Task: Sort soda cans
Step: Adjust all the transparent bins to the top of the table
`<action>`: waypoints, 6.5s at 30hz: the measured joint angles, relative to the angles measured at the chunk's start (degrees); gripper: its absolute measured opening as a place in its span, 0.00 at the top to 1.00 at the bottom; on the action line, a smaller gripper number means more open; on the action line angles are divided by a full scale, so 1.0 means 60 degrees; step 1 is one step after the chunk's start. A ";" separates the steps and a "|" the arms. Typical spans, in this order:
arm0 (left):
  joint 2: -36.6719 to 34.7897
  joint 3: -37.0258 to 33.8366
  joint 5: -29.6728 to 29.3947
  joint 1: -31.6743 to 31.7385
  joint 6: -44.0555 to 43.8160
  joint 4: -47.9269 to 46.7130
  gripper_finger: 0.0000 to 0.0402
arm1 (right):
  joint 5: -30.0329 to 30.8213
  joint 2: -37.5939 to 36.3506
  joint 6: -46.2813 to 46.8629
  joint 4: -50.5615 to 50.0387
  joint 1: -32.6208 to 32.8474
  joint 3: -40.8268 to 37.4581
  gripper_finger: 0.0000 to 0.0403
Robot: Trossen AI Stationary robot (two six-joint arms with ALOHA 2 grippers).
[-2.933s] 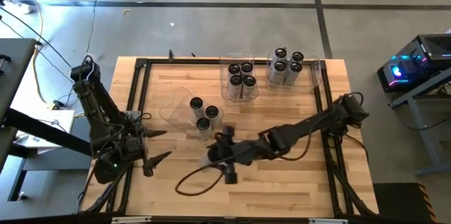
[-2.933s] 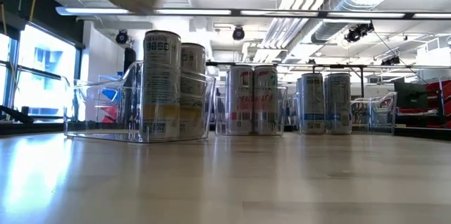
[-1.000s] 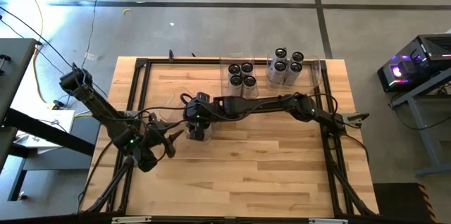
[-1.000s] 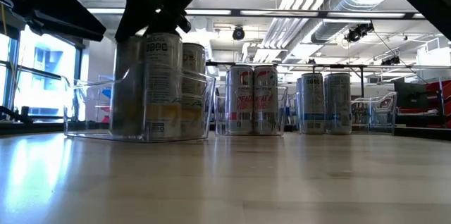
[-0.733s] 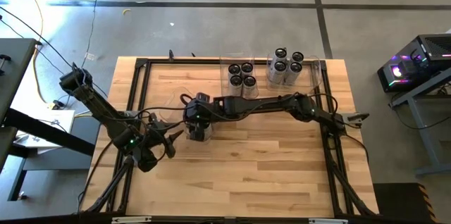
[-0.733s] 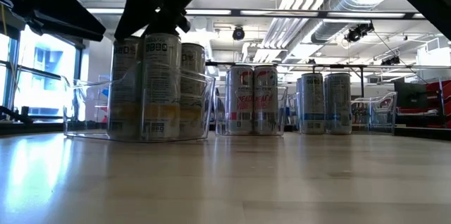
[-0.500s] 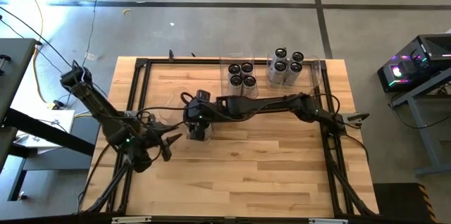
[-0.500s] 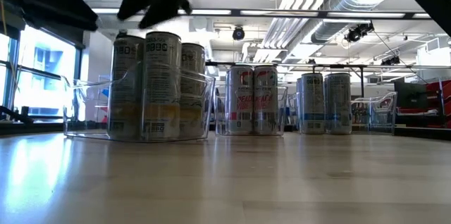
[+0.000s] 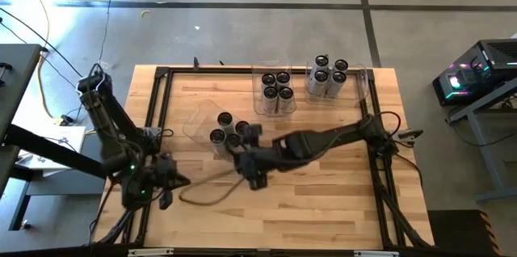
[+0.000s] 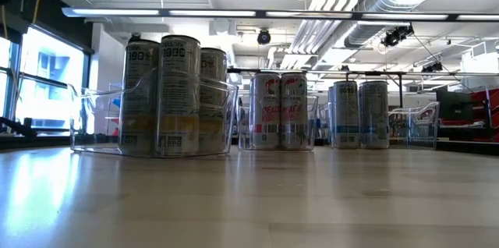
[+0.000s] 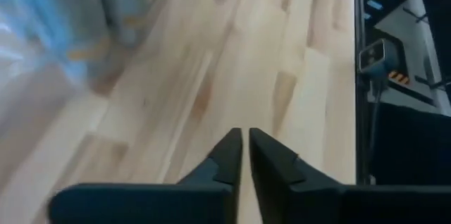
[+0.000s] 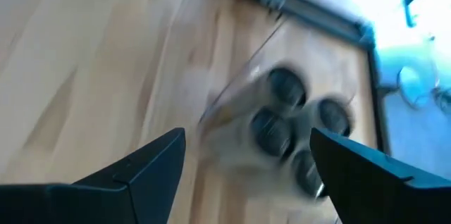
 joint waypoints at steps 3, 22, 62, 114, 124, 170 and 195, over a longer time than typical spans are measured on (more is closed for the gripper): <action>0.0031 -0.0071 -0.0022 -0.0684 -0.1480 -0.0569 0.99 | 0.0011 -0.0003 0.0477 -0.0904 0.0378 -0.0130 0.26; 0.0244 -0.3983 -0.1825 0.2276 -0.4466 0.0039 1.00 | -0.0622 -0.2538 0.3685 0.5170 0.1103 -0.8209 0.60; -0.1518 -0.3314 -0.1893 0.7071 0.1319 -0.1001 1.00 | -0.0049 -0.2412 0.4002 0.7693 0.0862 -0.9412 0.73; -0.0628 -0.4331 -0.1892 0.7786 0.0988 0.0358 1.00 | -0.0659 -0.1171 0.2849 0.9639 -0.0294 -0.9353 0.73; -0.1899 -0.4095 -0.1414 0.6721 0.1010 -0.0463 1.00 | 0.0420 -0.2444 0.3291 0.7251 0.0383 -0.9140 0.73; 0.0687 -0.4758 -0.0274 1.2925 1.0193 1.0592 1.00 | 0.0977 -0.0512 0.3073 1.1019 -0.0892 -0.9715 0.73; -0.1460 -0.4327 -0.0367 0.7316 0.5001 0.4609 1.00 | 0.1172 -0.0173 0.2233 1.3130 -0.2179 -0.9719 0.73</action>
